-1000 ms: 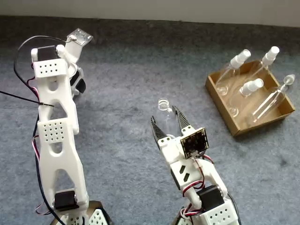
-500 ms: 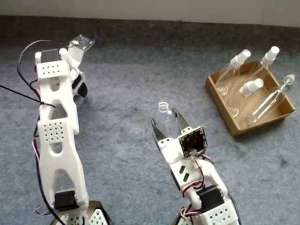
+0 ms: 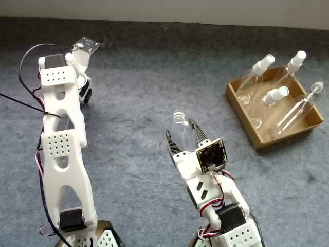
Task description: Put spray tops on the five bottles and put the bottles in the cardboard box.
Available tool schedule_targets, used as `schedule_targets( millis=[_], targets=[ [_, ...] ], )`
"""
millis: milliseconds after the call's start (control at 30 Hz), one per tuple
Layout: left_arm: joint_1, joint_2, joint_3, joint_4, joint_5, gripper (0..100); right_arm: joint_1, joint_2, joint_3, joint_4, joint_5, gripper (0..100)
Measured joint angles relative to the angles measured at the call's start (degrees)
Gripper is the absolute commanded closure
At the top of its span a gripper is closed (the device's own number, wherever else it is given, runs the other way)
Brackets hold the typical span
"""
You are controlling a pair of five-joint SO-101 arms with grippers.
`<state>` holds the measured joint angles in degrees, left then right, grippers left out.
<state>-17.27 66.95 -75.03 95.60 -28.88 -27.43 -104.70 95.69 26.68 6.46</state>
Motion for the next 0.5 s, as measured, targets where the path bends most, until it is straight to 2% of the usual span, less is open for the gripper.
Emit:
schedule_targets(
  millis=[367, 500],
  targets=[
    [0.0, 0.0, -0.26, 0.0, 0.0, 97, 0.0, 0.0, 0.0, 0.0, 0.0, 95.7],
    [0.0, 0.09, -6.68, 0.0, 0.0, 97, 0.0, 0.0, 0.0, 0.0, 0.0, 95.7]
  ],
)
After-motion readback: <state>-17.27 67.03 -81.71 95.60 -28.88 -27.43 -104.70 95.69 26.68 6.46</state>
